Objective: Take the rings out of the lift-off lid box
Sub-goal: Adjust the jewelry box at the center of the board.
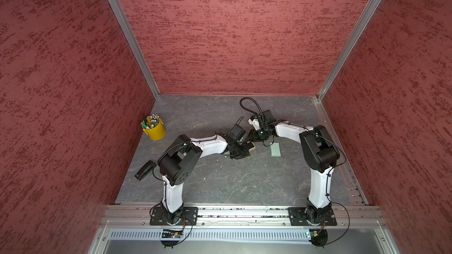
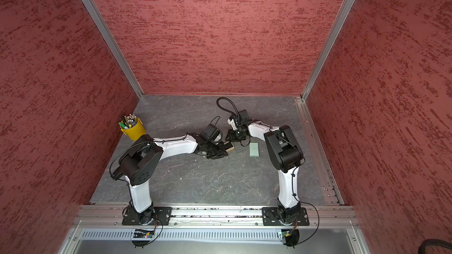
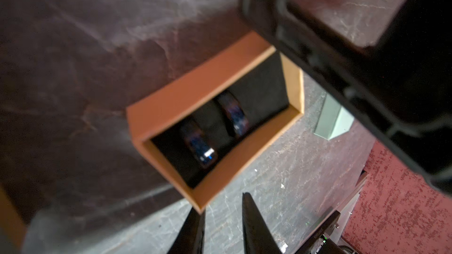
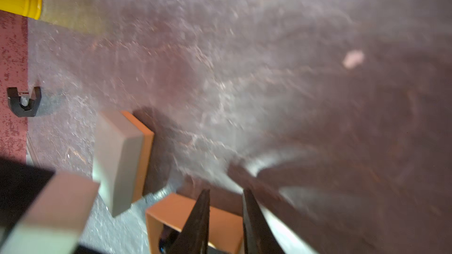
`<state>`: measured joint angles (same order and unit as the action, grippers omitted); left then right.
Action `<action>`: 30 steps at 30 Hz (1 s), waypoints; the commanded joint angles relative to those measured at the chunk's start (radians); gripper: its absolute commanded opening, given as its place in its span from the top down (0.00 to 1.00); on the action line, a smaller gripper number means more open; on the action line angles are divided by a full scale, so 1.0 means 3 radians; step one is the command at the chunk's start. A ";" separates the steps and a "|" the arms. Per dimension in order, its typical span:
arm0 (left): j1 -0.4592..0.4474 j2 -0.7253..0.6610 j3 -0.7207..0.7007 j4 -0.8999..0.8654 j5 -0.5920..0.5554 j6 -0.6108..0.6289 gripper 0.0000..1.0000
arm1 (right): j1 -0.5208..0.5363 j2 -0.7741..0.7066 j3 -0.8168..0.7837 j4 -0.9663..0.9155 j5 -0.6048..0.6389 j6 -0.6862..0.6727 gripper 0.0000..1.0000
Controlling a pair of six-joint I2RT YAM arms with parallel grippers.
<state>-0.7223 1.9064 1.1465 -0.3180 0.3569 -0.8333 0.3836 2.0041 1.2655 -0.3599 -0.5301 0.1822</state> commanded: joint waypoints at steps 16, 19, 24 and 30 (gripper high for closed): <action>0.0254 0.0348 0.0342 0.0033 0.0083 0.0280 0.71 | -0.0087 -0.0831 -0.0810 -0.0004 -0.0184 0.0152 0.74; 0.0290 0.0359 0.0366 0.0043 0.0099 0.0286 0.70 | -0.0090 -0.0885 -0.0969 0.0050 -0.0228 0.0188 0.74; 0.0327 0.0353 0.0402 -0.0002 0.0104 0.0326 0.69 | -0.0090 -0.1096 -0.1112 0.0132 -0.0392 0.0270 0.74; 0.0328 0.0339 0.0420 -0.0035 0.0120 0.0343 0.68 | -0.0094 -0.1239 -0.0645 -0.0124 -0.0197 0.0196 0.70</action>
<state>-0.6247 1.9945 1.2530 -0.3218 0.3874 -0.7502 0.3580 1.6512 0.9924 -0.3855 -0.5980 0.2504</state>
